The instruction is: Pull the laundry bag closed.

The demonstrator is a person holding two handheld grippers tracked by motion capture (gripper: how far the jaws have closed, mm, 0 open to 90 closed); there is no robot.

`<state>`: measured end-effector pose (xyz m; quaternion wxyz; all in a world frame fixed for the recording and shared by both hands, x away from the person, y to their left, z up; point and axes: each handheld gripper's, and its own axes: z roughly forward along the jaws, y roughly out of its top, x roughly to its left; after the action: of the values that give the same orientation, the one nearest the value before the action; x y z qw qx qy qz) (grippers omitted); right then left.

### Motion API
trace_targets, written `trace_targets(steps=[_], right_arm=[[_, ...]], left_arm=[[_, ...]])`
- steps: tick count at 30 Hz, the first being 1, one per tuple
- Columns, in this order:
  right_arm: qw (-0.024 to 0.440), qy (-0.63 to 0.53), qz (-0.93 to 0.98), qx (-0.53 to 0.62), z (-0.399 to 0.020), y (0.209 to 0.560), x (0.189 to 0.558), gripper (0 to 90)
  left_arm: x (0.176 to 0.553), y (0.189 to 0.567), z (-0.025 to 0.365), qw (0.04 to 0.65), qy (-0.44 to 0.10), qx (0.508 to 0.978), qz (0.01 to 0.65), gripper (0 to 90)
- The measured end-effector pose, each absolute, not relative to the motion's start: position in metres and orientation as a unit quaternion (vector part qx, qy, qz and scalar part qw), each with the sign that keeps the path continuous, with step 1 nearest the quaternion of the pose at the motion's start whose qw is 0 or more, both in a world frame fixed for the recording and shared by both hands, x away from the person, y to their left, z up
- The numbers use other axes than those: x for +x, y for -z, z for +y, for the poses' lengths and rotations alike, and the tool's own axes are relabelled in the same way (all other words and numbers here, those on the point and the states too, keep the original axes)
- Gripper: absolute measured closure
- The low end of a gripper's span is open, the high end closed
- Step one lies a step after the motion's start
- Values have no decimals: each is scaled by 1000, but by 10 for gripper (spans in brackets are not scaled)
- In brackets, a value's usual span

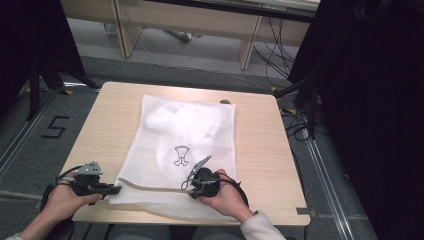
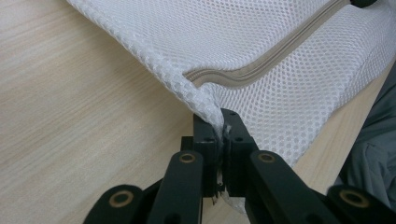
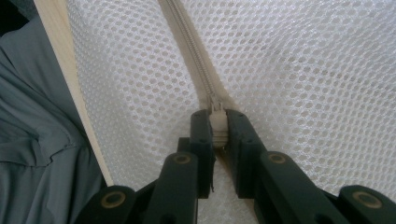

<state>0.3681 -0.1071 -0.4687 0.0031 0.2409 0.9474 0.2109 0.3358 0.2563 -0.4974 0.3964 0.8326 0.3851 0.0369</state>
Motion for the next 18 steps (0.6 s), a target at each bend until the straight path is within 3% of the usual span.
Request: trace_targets(steps=[18], right_arm=[[5,-210,949,236,-110,468,368,821]], left_arm=[[335,498,256,398,-35,829,391,856]])
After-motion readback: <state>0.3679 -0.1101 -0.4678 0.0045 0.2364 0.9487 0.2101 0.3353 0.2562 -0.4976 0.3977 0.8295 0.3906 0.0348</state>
